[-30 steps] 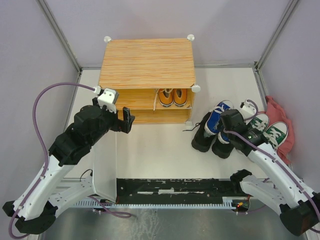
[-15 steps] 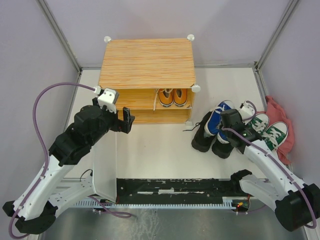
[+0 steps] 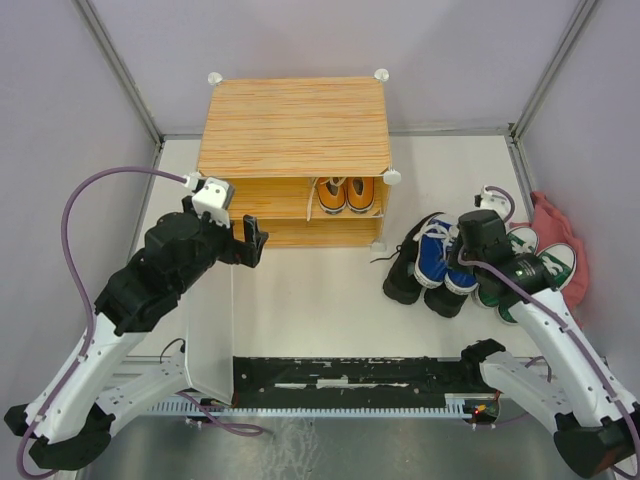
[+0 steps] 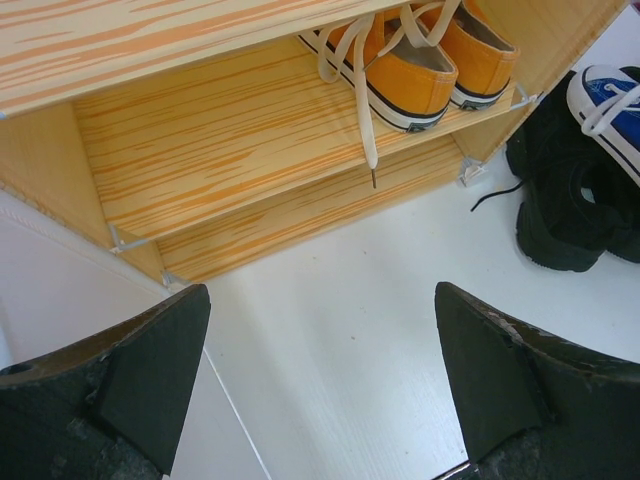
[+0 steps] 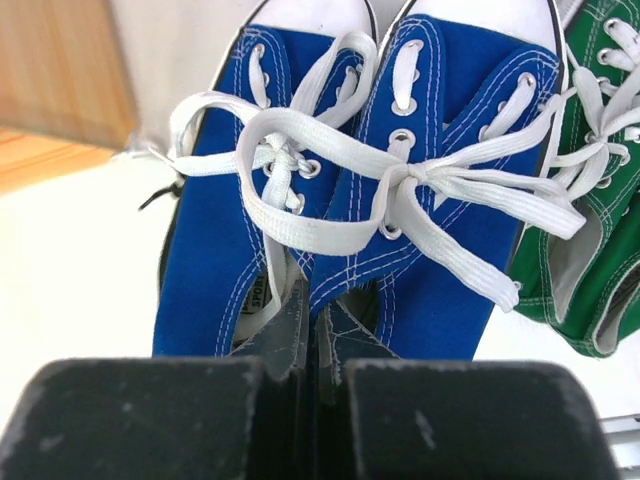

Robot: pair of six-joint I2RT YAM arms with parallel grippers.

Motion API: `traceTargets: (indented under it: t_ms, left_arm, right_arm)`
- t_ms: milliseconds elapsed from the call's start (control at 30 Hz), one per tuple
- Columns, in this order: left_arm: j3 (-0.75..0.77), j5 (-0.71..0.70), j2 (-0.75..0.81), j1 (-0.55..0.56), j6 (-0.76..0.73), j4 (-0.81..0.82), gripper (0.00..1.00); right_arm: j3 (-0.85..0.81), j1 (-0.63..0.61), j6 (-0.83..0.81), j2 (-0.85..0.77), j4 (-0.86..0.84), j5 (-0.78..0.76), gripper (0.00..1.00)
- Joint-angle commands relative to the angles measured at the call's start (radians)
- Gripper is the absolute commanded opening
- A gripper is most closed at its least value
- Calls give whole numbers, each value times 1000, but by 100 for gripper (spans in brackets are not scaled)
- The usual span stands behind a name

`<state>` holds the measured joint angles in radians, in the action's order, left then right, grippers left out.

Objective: Place and organize the shoes in the shoe cabinet

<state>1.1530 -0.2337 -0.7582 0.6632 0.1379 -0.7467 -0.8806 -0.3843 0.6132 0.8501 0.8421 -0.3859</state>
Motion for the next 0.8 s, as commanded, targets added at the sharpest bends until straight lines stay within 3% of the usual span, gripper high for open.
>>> traceTargets:
  t_ms: [0, 167, 467, 767]
  left_arm:
    - [44, -9, 12, -2, -42, 29, 99]
    - [61, 12, 14, -2, -31, 35, 99]
    - [103, 4, 6, -2, -22, 34, 99]
    - [120, -11, 9, -2, 9, 20, 99]
  right_arm:
    - [-199, -32, -97, -35, 69, 91, 2]
    - [-274, -115, -72, -56, 176, 157, 2]
    - [-261, -403, 6, -82, 222, 218, 2]
    - [-351, -778, -10, 87, 134, 52, 2]
